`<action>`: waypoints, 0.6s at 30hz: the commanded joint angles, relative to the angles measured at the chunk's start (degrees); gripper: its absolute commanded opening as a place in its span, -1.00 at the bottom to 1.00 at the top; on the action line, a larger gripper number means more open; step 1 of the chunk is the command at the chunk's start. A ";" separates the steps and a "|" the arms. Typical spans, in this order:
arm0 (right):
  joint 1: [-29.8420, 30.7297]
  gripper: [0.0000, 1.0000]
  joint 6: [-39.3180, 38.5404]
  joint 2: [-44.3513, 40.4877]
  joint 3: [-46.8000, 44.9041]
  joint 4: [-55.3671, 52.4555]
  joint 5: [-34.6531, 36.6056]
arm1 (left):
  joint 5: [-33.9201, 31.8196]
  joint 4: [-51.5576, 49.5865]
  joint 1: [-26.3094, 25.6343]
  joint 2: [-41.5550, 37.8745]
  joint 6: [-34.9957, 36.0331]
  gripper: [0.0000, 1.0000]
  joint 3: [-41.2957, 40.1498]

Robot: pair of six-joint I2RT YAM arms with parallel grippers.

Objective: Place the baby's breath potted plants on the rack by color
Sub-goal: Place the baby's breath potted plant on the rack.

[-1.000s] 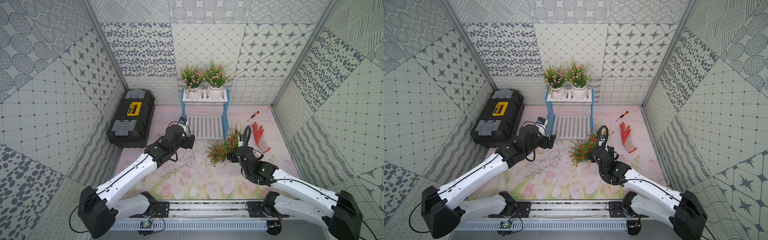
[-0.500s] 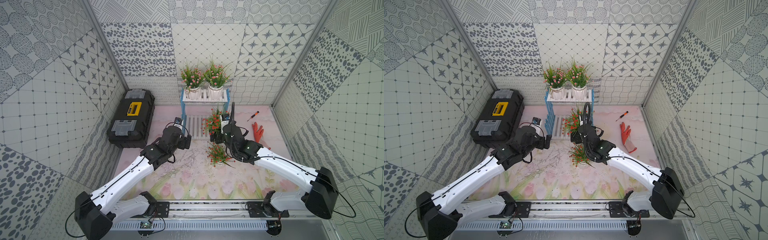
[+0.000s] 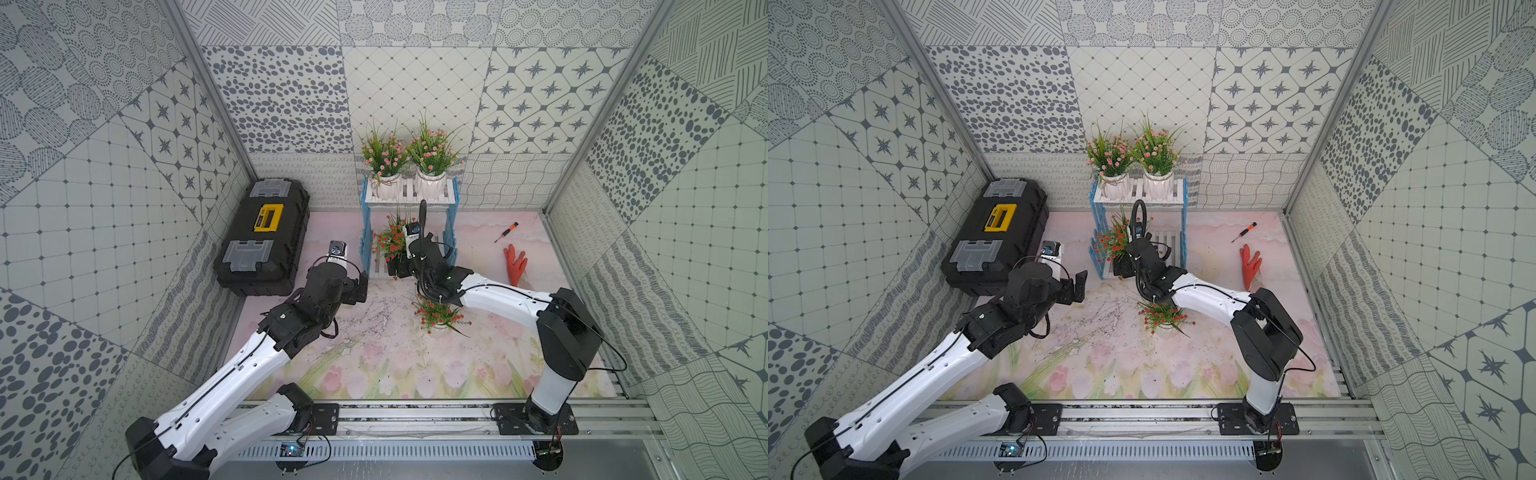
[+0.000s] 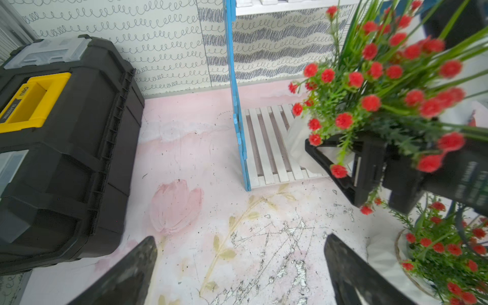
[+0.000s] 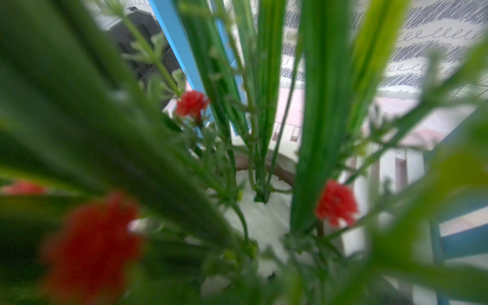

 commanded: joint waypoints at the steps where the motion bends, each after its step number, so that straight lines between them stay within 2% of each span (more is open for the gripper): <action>1: -0.09 0.36 1.10 1.93 2.31 10.97 0.54 | -2.89 -1.19 0.38 -2.20 -0.82 0.97 -0.72; 7: -0.14 0.38 -2.41 8.17 3.21 16.11 3.41 | -2.98 -0.95 0.48 -3.20 -0.65 0.97 -1.45; 18: -2.95 0.43 -3.07 18.25 9.73 20.67 3.24 | -4.73 0.86 0.66 -4.10 -2.57 0.97 -3.79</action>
